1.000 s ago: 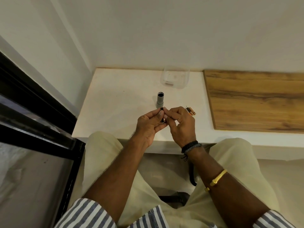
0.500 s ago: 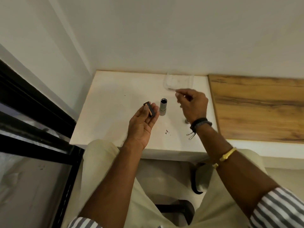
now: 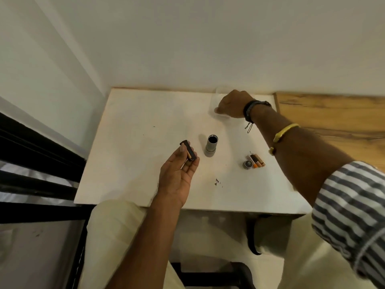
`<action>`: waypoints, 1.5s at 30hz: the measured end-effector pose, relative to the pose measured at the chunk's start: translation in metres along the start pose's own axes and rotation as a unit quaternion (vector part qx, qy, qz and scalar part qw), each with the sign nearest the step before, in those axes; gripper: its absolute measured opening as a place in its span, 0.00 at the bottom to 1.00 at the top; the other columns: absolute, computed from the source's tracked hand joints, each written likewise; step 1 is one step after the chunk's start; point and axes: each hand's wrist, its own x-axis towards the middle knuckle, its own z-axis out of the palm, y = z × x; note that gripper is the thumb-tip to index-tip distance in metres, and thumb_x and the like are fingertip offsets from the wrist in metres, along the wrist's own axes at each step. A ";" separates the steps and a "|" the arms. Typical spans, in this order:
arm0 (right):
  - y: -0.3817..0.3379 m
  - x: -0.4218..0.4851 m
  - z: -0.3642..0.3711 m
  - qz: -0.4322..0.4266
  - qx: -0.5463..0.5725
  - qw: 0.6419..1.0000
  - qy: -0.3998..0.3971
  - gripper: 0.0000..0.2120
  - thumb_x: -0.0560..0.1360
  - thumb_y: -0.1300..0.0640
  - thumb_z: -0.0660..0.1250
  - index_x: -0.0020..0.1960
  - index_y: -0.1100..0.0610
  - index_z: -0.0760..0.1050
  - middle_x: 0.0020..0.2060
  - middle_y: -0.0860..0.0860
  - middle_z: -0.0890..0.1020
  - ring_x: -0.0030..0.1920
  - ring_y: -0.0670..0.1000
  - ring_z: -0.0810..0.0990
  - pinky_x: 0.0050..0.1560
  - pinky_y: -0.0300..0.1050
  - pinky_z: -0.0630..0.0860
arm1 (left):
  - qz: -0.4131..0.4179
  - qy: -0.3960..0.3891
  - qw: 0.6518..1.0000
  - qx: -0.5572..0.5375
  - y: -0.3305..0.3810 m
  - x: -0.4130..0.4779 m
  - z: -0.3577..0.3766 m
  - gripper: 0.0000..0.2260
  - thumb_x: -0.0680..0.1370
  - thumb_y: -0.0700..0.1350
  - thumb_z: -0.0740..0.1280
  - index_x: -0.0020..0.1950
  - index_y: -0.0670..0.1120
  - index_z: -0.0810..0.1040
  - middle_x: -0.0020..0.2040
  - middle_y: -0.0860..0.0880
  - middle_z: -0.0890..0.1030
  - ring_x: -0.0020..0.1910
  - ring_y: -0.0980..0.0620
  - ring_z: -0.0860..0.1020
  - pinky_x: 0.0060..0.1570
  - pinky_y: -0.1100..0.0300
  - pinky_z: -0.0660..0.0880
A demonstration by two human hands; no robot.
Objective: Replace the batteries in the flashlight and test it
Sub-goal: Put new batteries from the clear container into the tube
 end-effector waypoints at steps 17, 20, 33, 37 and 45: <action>0.023 0.019 0.022 0.016 0.124 0.991 0.053 0.16 0.63 0.50 0.84 0.43 0.51 0.80 0.44 0.48 0.83 0.47 0.51 0.79 0.50 0.44 0.76 | -0.003 0.005 0.999 0.051 -0.005 -0.005 0.006 0.12 0.80 0.41 0.66 0.62 0.39 0.79 0.53 0.43 0.84 0.50 0.49 0.85 0.50 0.56 0.83; 0.030 0.016 0.029 0.024 0.199 0.974 0.102 0.16 0.61 0.51 0.85 0.40 0.52 0.81 0.36 0.44 0.81 0.39 0.45 0.78 0.44 0.39 0.76 | -0.003 0.001 0.999 0.050 -0.006 -0.005 0.006 0.12 0.79 0.41 0.67 0.62 0.39 0.79 0.53 0.43 0.85 0.50 0.49 0.85 0.49 0.56 0.83; 0.005 -0.072 0.046 -0.024 0.531 0.787 0.313 0.09 0.75 0.58 0.76 0.54 0.56 0.83 0.37 0.51 0.88 0.39 0.50 0.88 0.34 0.44 0.84 | 0.017 -0.047 0.997 0.055 -0.001 -0.017 0.013 0.18 0.74 0.44 0.70 0.63 0.40 0.78 0.57 0.40 0.84 0.54 0.45 0.84 0.49 0.55 0.82; -0.010 -0.129 0.054 -0.037 0.605 0.742 0.287 0.07 0.75 0.61 0.76 0.52 0.56 0.82 0.38 0.58 0.87 0.41 0.56 0.88 0.37 0.49 0.85 | 0.018 -0.072 0.995 0.070 -0.004 -0.029 0.015 0.16 0.77 0.42 0.69 0.64 0.40 0.78 0.58 0.39 0.84 0.56 0.43 0.84 0.50 0.54 0.82; -0.020 -0.212 0.088 -0.038 0.650 0.717 0.248 0.13 0.75 0.66 0.73 0.59 0.57 0.83 0.48 0.60 0.86 0.49 0.59 0.87 0.53 0.58 0.84 | -0.021 -0.153 0.976 0.152 -0.013 -0.054 0.017 0.14 0.83 0.41 0.62 0.67 0.36 0.73 0.59 0.37 0.83 0.59 0.40 0.82 0.55 0.51 0.81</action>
